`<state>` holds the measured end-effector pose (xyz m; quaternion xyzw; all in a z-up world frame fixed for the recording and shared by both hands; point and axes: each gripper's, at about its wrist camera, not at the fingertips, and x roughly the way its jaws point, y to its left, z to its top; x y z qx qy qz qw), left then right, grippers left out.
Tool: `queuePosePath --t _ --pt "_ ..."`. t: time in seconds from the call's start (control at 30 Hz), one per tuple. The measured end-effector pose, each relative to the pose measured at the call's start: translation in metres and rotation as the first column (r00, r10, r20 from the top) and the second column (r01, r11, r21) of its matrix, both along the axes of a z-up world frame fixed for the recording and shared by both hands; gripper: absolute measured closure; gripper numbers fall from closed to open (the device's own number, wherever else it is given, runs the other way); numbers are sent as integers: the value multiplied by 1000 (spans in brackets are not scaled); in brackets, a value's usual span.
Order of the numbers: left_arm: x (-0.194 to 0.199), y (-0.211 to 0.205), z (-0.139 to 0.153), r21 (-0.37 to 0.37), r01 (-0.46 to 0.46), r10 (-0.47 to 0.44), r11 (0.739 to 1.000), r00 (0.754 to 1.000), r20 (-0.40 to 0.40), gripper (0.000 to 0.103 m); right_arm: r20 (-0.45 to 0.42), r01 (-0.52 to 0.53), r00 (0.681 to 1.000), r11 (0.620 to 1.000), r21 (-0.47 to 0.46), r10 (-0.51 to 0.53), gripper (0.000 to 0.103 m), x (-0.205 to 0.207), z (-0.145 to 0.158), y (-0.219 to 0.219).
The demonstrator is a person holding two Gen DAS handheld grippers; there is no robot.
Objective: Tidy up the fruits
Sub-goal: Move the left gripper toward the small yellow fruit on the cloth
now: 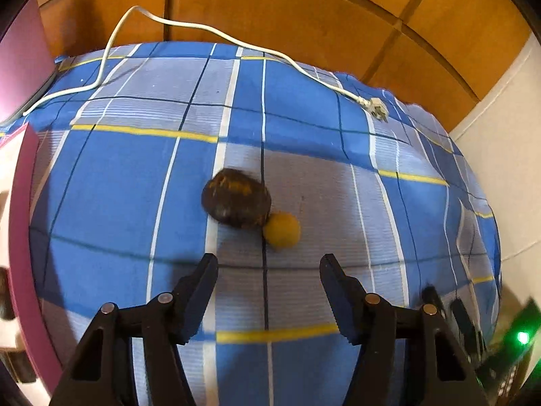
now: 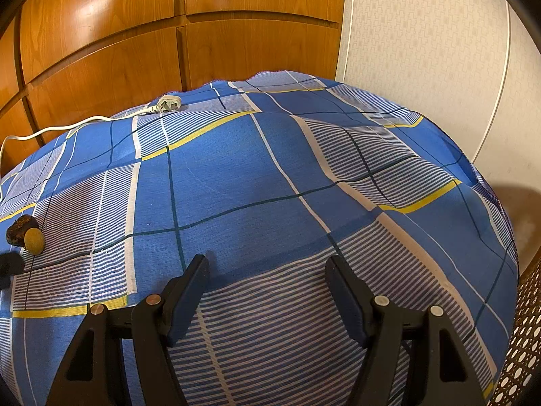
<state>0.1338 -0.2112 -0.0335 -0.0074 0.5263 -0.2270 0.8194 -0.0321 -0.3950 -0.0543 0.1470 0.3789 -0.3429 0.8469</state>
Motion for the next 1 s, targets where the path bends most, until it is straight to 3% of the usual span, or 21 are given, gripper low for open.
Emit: queuePosePath --t 0.1,0.3,0.43,0.57,0.8,1.0 --pt "10 -12 -5 30 4 -4 1000 1000 7 52 0 0 1000 1000 0 0 30 0 0 0" --pt "23 -25 -11 58 -16 14 998 999 31 53 1 0 1000 1000 0 0 30 1 0 0" --pt "16 -18 -13 68 40 -44 997 997 71 77 1 -1 1000 1000 -2 1 30 2 2 -2" --pt "4 1 -10 21 79 -80 997 996 43 78 2 -1 1000 1000 -3 1 30 3 2 -3" --pt "-36 34 -8 -1 127 -127 992 991 39 77 3 -1 1000 1000 -3 1 30 2 1 -2" --pt "-45 45 -7 -23 139 -139 990 990 23 75 3 -1 1000 1000 -3 1 30 1 1 -3"
